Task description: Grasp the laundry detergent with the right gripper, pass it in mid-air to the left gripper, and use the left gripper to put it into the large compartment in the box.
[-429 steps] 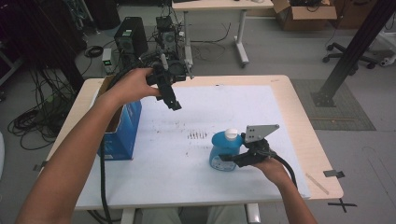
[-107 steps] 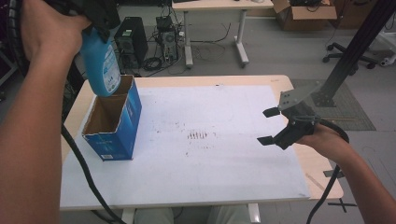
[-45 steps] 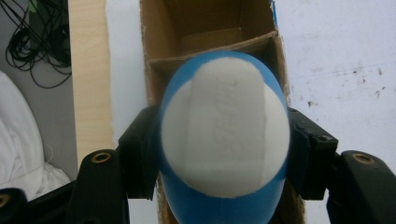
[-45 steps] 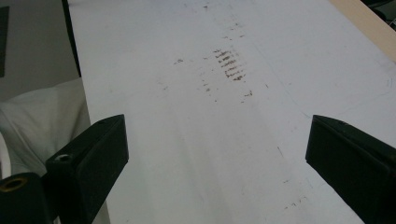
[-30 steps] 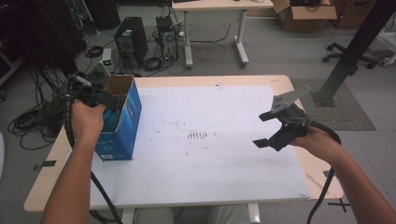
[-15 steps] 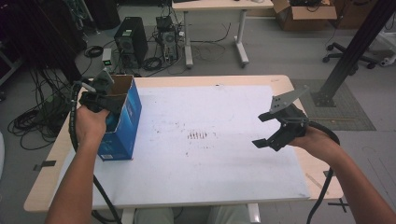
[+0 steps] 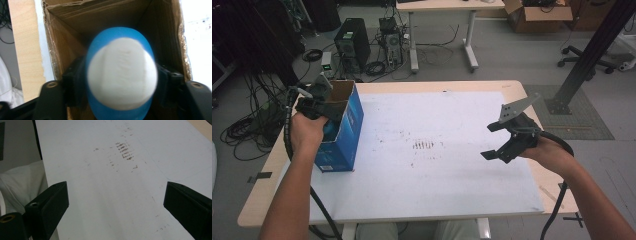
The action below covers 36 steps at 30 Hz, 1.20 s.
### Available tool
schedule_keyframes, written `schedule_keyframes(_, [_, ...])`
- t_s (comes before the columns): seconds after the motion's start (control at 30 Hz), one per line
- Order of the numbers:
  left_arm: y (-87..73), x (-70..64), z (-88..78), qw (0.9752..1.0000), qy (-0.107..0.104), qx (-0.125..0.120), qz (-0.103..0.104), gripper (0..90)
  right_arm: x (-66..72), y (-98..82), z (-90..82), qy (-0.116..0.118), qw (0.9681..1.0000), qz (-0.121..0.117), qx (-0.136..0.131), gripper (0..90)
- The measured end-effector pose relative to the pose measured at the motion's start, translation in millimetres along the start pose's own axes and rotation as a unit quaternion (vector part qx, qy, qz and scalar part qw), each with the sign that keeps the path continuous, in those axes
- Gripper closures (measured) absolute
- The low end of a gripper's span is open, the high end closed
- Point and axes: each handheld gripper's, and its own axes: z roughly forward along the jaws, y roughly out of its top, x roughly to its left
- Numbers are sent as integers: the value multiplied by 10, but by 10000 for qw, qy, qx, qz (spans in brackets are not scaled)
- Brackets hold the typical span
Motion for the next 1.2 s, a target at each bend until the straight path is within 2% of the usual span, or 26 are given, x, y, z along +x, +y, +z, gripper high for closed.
schedule_keyframes(0.3, [24,22,-214,9999,58,-139,82,257,19,18,-13,-7,10000,-31,-13,56])
schedule_keyframes(0.57, [37,53,-549,9993,76,-323,141,218,59,32,-64,-35,10000,-61,-47,56])
schedule_keyframes(0.77, [36,11,-801,9987,112,-461,208,187,100,55,-111,-78,9999,-99,-86,56])
schedule_keyframes(0.93, [33,-74,-1010,9981,21,-540,311,158,142,71,-160,-101,9998,-130,-116,56])
schedule_keyframes(1.2, [25,-288,-1302,9956,-58,-672,650,122,190,92,-212,-134,9997,-167,-131,56])
